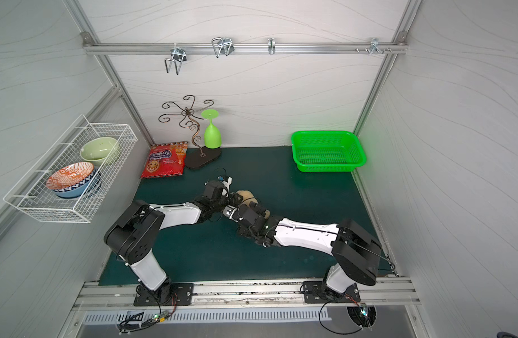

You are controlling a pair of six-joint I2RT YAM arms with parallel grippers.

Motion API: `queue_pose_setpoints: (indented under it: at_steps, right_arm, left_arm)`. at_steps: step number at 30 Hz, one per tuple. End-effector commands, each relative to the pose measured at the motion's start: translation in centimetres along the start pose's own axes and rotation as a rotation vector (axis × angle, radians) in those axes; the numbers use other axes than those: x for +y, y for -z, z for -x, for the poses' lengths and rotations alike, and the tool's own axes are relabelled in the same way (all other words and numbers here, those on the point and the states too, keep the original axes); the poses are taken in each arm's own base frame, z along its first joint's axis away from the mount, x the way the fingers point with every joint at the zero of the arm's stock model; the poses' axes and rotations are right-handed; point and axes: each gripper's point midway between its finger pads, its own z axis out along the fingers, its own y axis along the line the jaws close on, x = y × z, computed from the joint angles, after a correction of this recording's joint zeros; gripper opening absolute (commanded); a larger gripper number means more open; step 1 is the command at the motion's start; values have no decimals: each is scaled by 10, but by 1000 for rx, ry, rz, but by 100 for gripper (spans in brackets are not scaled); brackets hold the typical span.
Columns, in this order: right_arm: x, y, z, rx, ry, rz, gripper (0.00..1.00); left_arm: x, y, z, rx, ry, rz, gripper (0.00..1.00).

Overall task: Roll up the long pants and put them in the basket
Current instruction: Roll the long pant at the center of the board.

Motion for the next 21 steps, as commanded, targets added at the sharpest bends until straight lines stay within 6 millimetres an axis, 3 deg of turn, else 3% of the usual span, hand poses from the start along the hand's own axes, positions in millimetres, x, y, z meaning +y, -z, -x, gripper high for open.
queue_pose_setpoints:
  at_steps: [1,2,5,9,11,14,16,21]
  right_arm:
    - [7,-22,-28,35,-181,142,72]
    - [7,-27,-38,46,-245,177,61]
    - [13,-39,-69,114,-382,230,40]
    - [27,-52,-102,222,-449,249,38]
    - [29,-54,-103,240,-464,250,43]
    - [20,-46,-92,229,-446,226,67]
    - [10,-33,-73,181,-393,188,81]
    - [1,-6,-33,87,-196,103,92]
  left_arm:
    - [35,-6,-59,198,-6,125,61]
    - [35,-6,-61,202,-5,127,61]
    - [36,-6,-61,203,-5,131,62]
    - [36,-6,-60,201,-2,134,62]
    - [36,-5,-60,203,0,137,62]
    - [35,-5,-58,200,-1,135,62]
    - [35,-3,-59,204,-1,137,63]
    - [34,-3,-57,205,-4,136,63]
